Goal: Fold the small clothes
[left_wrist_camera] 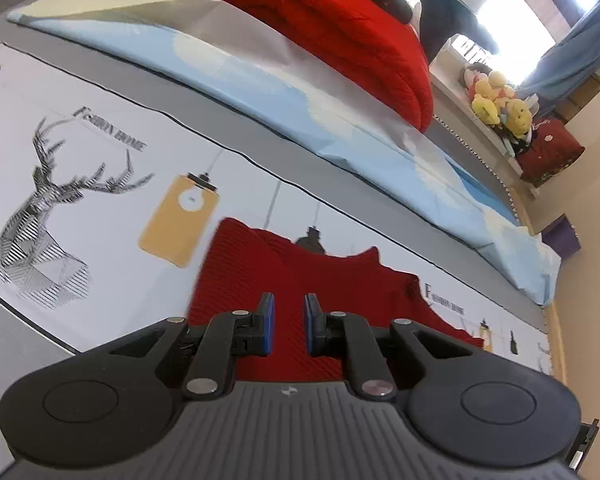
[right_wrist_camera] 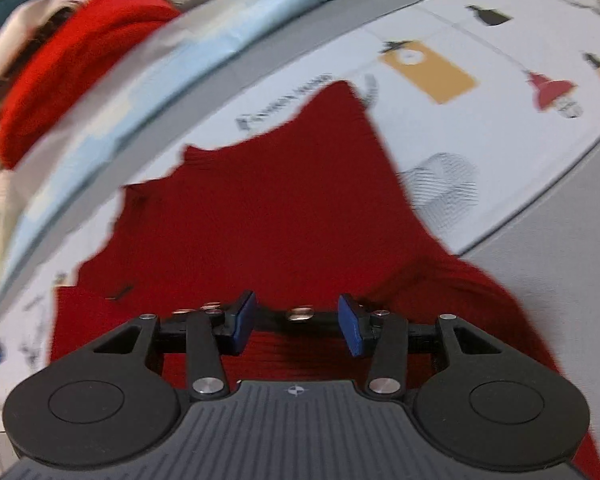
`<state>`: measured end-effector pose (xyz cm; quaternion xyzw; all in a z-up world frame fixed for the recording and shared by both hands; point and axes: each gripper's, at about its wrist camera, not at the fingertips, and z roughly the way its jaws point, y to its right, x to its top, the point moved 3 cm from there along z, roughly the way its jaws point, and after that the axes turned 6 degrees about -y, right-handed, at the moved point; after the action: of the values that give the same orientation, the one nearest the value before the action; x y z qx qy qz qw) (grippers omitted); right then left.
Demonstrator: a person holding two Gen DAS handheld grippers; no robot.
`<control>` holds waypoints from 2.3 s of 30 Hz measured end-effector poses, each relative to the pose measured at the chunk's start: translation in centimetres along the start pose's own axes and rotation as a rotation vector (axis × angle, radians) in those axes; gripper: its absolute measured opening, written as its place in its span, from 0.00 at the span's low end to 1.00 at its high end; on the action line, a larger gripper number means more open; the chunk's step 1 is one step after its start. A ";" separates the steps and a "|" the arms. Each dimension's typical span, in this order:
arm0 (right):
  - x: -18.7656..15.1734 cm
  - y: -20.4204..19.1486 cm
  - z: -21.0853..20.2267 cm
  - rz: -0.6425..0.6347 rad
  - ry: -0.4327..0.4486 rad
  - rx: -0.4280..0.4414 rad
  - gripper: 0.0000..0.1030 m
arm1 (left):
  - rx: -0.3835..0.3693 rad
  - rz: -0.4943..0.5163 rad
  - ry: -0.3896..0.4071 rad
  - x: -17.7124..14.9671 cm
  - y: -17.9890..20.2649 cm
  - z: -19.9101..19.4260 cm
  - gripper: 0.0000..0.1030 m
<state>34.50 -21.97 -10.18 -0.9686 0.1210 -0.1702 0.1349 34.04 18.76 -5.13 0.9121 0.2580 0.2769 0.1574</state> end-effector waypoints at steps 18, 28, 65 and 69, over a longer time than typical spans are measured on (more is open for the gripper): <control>-1.1 1.1 -1.4 -0.158 0.043 0.027 0.02 | 0.024 -0.024 -0.003 0.9 -1.7 -1.1 0.26; 4.3 2.0 -8.3 -0.150 0.418 0.070 0.02 | 0.035 -0.031 -0.021 0.7 -1.2 0.1 0.26; 4.5 2.9 -2.2 -0.035 0.265 -0.046 0.01 | 0.115 0.186 -0.245 -1.8 -2.2 5.1 0.31; 3.7 2.6 -0.1 -0.033 0.156 -0.103 0.18 | 0.158 0.224 -0.294 -2.9 -3.3 6.6 0.32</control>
<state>37.32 -25.43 -9.74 -0.9599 0.1239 -0.2410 0.0724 34.58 18.87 -13.00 0.9753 0.1500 0.1353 0.0896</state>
